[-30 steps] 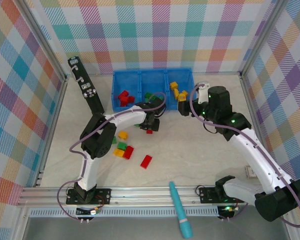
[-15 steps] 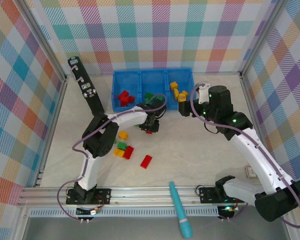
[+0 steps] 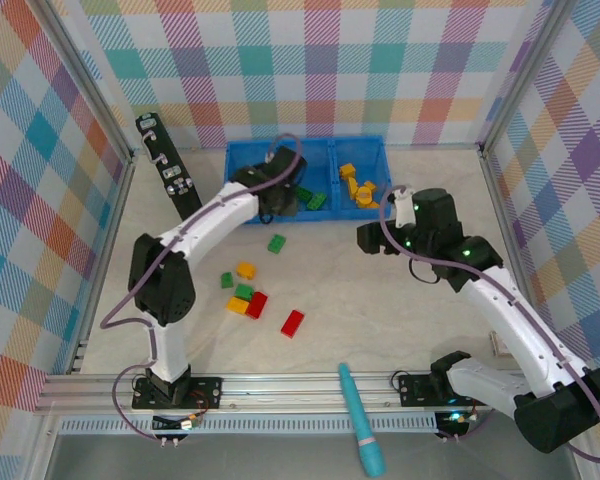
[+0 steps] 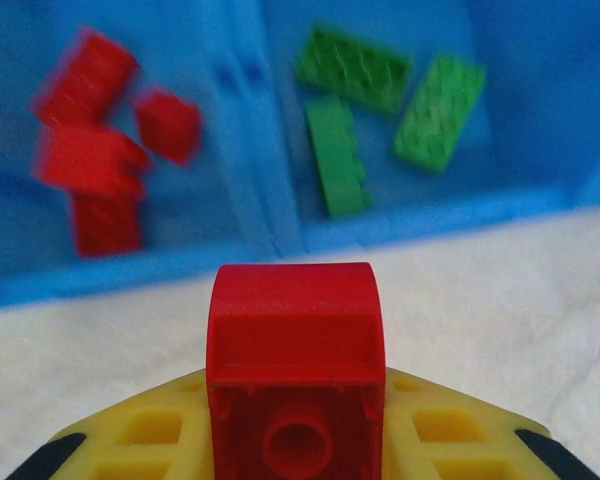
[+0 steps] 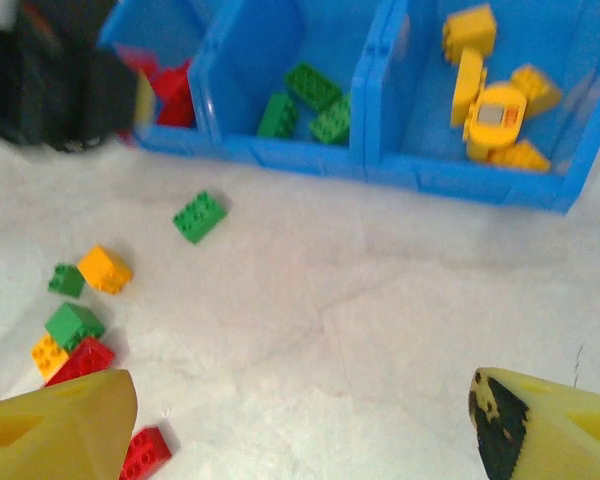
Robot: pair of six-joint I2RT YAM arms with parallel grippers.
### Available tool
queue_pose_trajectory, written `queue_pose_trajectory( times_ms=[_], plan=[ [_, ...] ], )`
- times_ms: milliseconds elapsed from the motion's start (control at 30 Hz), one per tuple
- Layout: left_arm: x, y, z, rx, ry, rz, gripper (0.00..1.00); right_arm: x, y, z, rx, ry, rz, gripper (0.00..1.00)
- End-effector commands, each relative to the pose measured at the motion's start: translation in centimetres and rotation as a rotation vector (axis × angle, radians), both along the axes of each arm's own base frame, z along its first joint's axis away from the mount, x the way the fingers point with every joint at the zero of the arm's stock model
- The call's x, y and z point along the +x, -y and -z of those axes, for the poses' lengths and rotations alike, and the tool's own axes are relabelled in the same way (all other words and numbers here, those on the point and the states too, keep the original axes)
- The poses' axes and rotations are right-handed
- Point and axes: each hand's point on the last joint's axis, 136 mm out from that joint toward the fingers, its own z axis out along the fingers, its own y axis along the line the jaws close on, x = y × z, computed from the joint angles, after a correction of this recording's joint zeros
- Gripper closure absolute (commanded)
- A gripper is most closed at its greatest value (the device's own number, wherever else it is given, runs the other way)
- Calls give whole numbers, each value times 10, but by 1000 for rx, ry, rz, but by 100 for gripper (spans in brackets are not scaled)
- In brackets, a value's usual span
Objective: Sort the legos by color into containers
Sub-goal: Pick up the lego from the center of the table, then place the lego in the container.
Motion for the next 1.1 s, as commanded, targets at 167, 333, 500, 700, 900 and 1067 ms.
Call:
queue_pose_trajectory(
  times_ms=[167,333,500,700,900,1067],
  plan=[
    [46,-49,-19,38,61,-43,80,-15,0,3,-29,-31,24,14],
    [76,-61,-6,25,59,-76,80,-19,6,-6,-52,-10,37,14],
    [95,-66,9,38,55,-98,78,-21,9,-13,-85,-4,25,13],
    [101,-65,21,28,34,-99,65,-17,6,-13,-70,-7,34,13],
    [101,-64,13,18,49,-89,49,-6,-11,-10,-18,-51,34,13],
    [98,-64,-4,9,73,-67,44,9,-28,-8,20,-92,53,14]
  ],
)
